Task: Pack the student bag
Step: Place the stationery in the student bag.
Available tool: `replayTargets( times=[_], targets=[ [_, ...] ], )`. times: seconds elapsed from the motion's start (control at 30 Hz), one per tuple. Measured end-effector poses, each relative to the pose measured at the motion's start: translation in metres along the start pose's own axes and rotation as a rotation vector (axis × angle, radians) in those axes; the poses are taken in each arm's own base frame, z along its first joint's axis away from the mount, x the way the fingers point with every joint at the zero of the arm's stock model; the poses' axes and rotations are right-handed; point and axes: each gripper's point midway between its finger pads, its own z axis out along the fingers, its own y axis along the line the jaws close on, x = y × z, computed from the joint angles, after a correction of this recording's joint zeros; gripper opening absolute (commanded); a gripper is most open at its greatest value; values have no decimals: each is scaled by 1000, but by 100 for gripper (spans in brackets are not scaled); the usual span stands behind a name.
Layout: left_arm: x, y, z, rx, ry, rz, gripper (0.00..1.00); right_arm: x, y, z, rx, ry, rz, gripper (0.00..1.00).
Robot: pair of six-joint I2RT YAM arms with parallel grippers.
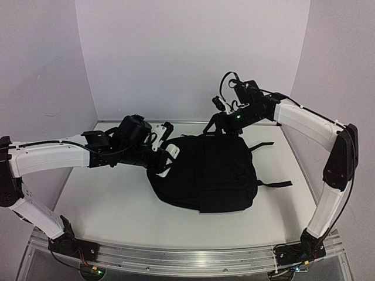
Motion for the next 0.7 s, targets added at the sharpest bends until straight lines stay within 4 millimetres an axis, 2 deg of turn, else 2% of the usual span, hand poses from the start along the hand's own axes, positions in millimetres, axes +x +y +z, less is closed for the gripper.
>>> replayTargets(
  times=[0.1,0.23,0.47,0.53,0.6,0.7],
  targets=[
    [-3,-6,2,37,-7,-26,0,-1,-9,-3,98,-23,-29,64],
    [-4,-10,6,68,-8,-50,0,14,-16,5,171,12,-55,64],
    [-7,-11,11,93,-16,-86,0,38,2,26,255,84,-173,56],
    [-10,-11,11,98,-27,-93,0,41,0,34,281,97,-191,54],
    [-12,-13,10,106,-33,-100,0,43,-10,39,330,109,-201,48],
    [-12,-13,11,109,-38,-104,0,44,-25,43,392,120,-210,29]
  ],
)
